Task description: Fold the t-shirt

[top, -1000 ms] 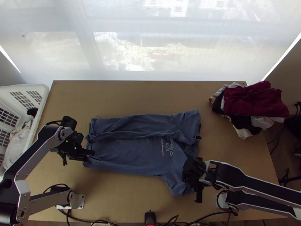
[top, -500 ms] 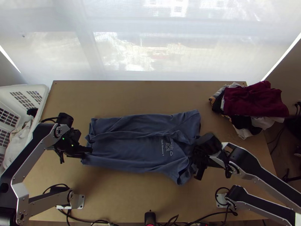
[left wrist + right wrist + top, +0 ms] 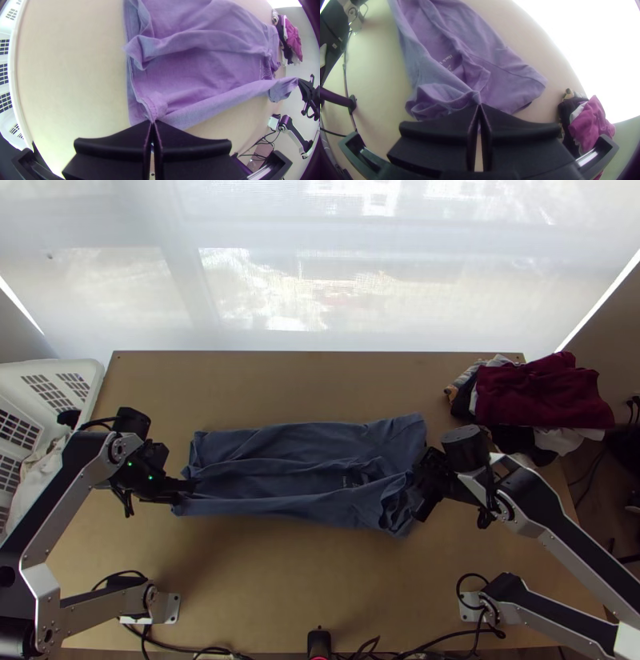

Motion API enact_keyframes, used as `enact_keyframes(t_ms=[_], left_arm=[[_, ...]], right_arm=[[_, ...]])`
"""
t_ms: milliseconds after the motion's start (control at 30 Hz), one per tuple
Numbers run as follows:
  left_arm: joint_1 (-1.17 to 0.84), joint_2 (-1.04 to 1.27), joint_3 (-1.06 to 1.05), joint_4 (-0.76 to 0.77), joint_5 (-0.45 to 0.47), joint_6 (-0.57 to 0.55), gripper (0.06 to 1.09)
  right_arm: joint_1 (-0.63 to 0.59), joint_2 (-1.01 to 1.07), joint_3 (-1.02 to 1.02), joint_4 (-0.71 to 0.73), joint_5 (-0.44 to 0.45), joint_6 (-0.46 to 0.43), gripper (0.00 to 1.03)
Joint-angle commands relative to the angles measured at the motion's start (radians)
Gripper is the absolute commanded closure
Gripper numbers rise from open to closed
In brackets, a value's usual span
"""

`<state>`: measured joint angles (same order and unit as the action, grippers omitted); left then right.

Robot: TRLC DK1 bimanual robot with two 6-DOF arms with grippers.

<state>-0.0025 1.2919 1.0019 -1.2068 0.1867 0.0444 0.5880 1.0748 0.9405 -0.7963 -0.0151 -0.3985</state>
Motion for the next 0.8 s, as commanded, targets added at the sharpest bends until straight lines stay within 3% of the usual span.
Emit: enact_keyframes(t_ms=[0, 767], left_arm=[[-0.004, 0.02, 0.08, 0.009, -0.001, -0.015, 1.05], [-0.004, 0.224, 0.34, 0.128, -0.004, -0.064, 1.05]], right_arm=[[-0.079, 0.073, 0.061, 0.062, 0.0, -0.01, 1.0], [-0.261, 0.416, 0.336, 0.169, -0.002, -0.054, 1.0]])
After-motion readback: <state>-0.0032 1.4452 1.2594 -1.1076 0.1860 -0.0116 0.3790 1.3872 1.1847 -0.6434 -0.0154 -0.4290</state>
